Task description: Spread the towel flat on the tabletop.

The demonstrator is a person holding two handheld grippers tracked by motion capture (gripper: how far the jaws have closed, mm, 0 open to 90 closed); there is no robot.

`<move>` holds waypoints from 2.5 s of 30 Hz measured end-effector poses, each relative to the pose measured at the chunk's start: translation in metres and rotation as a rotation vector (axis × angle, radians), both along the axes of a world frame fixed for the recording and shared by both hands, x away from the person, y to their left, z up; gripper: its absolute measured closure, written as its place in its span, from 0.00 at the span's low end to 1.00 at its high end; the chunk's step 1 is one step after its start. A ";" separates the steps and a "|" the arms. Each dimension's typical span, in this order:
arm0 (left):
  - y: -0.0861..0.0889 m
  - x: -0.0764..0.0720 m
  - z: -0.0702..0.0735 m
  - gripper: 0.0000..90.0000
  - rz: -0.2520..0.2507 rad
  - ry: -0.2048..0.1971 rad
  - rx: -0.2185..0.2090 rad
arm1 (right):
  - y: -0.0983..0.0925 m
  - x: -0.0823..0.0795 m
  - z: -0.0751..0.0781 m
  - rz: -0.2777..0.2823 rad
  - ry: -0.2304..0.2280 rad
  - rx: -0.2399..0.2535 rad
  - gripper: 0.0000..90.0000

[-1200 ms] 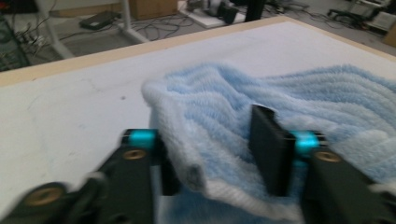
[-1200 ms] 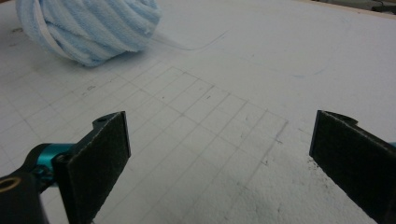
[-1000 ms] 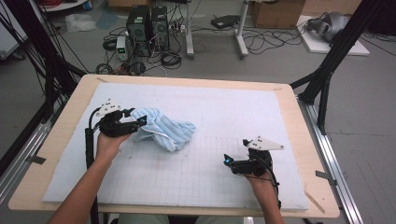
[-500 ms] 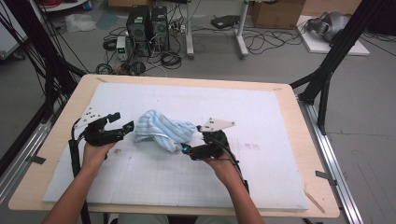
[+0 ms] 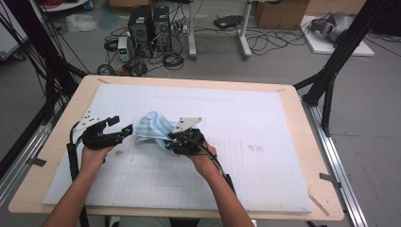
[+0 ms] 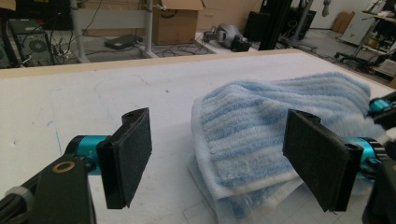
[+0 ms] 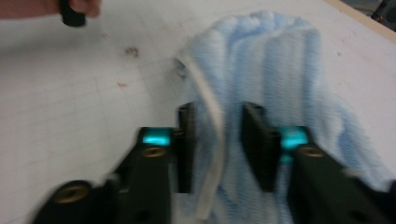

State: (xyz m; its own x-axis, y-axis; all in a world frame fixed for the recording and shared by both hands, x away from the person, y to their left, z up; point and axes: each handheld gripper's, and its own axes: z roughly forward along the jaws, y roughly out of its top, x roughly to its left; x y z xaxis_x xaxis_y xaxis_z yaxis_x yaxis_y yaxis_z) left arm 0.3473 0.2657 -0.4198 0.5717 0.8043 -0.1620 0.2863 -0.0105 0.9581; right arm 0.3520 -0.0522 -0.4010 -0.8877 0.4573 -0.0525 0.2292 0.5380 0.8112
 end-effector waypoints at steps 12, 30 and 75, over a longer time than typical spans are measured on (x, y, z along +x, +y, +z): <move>-0.002 0.001 -0.002 0.31 -0.018 0.009 0.005 | -0.050 0.009 0.022 -0.153 -0.017 0.094 0.98; -0.013 0.002 -0.005 0.40 -0.086 0.028 0.034 | -0.158 0.000 0.042 -0.529 -0.078 0.132 0.98; -0.027 0.002 -0.012 0.39 -0.122 0.052 0.061 | -0.203 0.053 0.004 -0.806 -0.097 -0.388 0.92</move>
State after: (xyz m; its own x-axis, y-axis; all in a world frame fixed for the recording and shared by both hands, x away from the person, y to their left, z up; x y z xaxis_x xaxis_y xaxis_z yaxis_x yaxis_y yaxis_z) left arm 0.3489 0.2386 -0.4321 0.6578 0.7387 -0.1468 0.3288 -0.1064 0.9384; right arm 0.4054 -0.2553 -0.3968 -0.2891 0.8739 -0.3908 0.5958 0.4838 0.6411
